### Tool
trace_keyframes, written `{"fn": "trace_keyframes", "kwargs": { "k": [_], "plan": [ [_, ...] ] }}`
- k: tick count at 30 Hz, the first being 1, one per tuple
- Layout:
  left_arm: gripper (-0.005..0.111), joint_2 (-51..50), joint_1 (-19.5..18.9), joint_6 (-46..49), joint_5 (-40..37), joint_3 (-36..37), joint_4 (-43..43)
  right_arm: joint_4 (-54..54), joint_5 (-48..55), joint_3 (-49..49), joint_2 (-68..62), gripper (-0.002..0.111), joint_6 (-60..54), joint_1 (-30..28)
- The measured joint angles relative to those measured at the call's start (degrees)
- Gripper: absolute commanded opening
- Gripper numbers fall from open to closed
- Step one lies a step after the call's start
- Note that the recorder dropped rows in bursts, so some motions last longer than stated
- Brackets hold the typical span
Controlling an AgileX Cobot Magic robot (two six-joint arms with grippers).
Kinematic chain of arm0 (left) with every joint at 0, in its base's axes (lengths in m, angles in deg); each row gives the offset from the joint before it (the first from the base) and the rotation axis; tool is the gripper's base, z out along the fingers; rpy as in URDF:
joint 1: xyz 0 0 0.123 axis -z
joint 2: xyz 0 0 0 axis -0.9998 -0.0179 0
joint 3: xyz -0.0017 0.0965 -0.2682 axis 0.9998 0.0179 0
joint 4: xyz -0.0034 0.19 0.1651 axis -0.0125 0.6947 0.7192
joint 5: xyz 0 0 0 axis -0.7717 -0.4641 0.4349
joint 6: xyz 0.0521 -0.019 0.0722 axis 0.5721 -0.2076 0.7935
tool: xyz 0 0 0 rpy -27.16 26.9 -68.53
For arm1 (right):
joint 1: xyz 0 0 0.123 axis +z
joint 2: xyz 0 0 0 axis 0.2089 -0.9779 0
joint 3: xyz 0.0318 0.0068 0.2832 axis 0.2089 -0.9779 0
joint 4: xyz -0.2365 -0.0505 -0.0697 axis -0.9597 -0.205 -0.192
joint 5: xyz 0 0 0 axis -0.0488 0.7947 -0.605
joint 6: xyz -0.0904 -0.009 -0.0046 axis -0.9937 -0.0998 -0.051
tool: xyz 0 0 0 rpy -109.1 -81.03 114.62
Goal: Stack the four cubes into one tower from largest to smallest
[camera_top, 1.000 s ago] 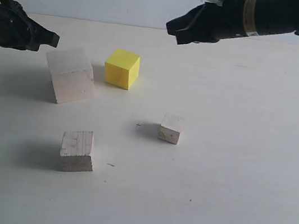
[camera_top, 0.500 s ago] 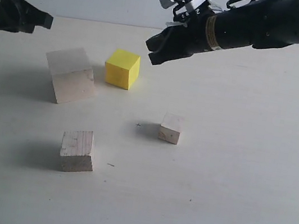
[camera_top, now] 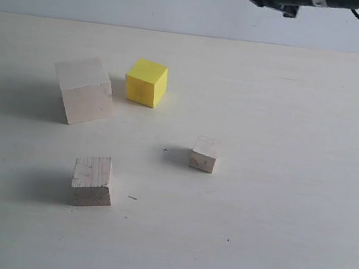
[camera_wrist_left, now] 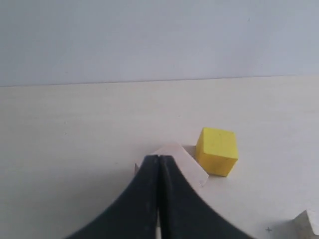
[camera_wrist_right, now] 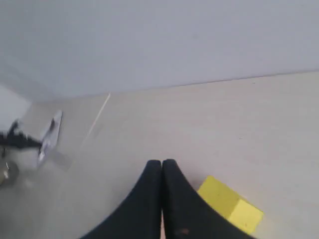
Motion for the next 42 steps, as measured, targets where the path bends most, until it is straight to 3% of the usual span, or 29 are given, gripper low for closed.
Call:
{"fn": "trace_keyframes", "kwargs": {
  "k": [5,10,14,20,27,31,35,39,42],
  "plan": [
    [0.000,12.79,0.00,0.00,-2.22,3.84,-1.74,29.77,5.80,-15.95,5.09,0.000,1.16,-6.40],
    [0.000,17.21,0.00,0.00,-2.81,4.68,-1.83,32.92,4.77,-18.36,5.27,0.000,1.39,-6.54],
    [0.000,17.31,0.00,0.00,-2.81,4.68,-1.83,37.92,-4.82,-18.36,5.27,0.000,1.51,-5.60],
    [0.000,17.31,0.00,0.03,-2.95,4.68,-1.97,57.21,-22.30,-18.36,4.94,0.000,-3.57,-3.30],
    [0.000,17.31,0.00,0.03,-3.26,4.68,-2.25,78.69,-22.30,-18.36,4.94,0.000,-3.13,-3.55],
    [0.000,17.31,0.00,0.03,-3.38,4.68,-2.25,77.86,-15.61,-18.36,4.94,0.000,-12.77,-5.82],
    [0.000,17.31,0.00,0.03,-3.38,4.68,-2.25,71.62,-7.81,-18.36,4.92,0.000,-38.45,-7.45],
    [0.000,17.31,0.00,0.24,-3.46,4.68,-2.25,59.13,-4.35,-18.36,4.82,0.000,-63.59,-7.60],
    [0.000,17.31,0.00,0.24,-3.46,4.68,-2.25,46.22,-0.41,-18.36,4.82,0.000,-73.38,-7.60]
  ]
}}
